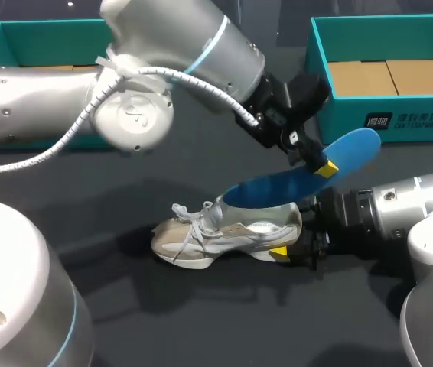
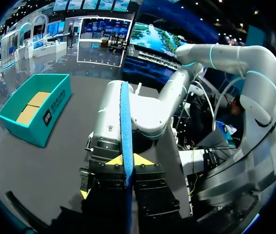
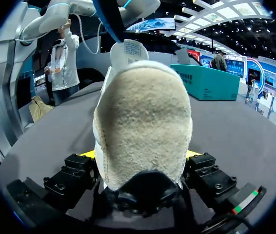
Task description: Take the shoe out of the shoebox, open the shoe tongue, remove and reinsert the insole, then place the shoe into the shoebox
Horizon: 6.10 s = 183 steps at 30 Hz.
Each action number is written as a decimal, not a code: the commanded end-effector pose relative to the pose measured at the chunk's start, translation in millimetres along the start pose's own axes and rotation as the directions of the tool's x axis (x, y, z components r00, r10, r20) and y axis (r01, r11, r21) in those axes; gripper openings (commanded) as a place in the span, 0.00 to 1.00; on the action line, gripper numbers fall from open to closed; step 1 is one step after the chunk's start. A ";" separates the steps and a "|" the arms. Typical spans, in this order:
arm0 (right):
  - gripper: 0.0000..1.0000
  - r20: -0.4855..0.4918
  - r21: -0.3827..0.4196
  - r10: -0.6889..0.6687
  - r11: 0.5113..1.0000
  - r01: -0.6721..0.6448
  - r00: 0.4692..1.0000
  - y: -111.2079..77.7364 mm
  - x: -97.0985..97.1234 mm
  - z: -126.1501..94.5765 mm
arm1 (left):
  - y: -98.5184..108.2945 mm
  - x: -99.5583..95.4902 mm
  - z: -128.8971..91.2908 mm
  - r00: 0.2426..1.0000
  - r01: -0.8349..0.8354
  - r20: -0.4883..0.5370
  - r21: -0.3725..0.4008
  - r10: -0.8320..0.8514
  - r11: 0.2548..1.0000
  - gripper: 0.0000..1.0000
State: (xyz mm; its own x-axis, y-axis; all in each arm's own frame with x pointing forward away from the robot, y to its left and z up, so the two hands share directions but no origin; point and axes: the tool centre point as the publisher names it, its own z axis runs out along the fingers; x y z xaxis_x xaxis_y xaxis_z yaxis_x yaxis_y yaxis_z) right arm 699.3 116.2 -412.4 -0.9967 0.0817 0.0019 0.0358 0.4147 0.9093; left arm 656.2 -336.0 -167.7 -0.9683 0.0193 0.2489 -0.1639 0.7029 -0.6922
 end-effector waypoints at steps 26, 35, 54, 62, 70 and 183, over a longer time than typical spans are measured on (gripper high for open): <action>0.00 0.001 0.004 0.000 1.000 0.000 1.000 0.5 1.3 0.0 | -8.4 17.3 -127.1 0.968 0.249 -0.147 0.451 -0.204 0.857 0.00; 0.00 0.001 0.004 0.000 1.000 0.000 1.000 0.5 1.3 0.0 | -12.8 21.9 -144.8 0.951 0.309 -0.184 0.509 -0.250 0.803 0.00; 0.00 0.001 0.004 0.000 1.000 0.000 1.000 0.5 1.3 0.0 | -5.8 46.6 -180.6 0.945 0.327 -0.226 0.614 -0.236 0.718 0.00; 0.00 0.001 0.004 0.000 1.000 0.000 1.000 0.5 1.3 0.0 | -2.3 72.6 -202.1 0.947 0.320 -0.226 0.661 -0.227 0.679 0.00; 0.00 0.001 0.004 0.000 1.000 0.000 1.000 0.5 1.3 0.0 | -0.6 76.8 -199.1 0.940 0.341 -0.249 0.692 -0.232 0.636 0.00; 1.00 0.238 0.867 0.162 0.410 -0.284 0.958 52.1 32.0 -50.2 | 6.8 78.7 -194.5 0.937 0.348 -0.272 0.741 -0.218 0.575 0.00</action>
State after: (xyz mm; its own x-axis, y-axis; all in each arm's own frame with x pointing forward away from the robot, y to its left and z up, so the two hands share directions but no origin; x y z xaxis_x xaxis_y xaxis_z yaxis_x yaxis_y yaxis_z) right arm 665.3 87.9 -346.0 -0.9321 0.3576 0.0581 0.3600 0.8959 0.2604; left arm 614.7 -188.9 -19.9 -0.8205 0.0568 0.5688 -0.5714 -0.1134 -0.8128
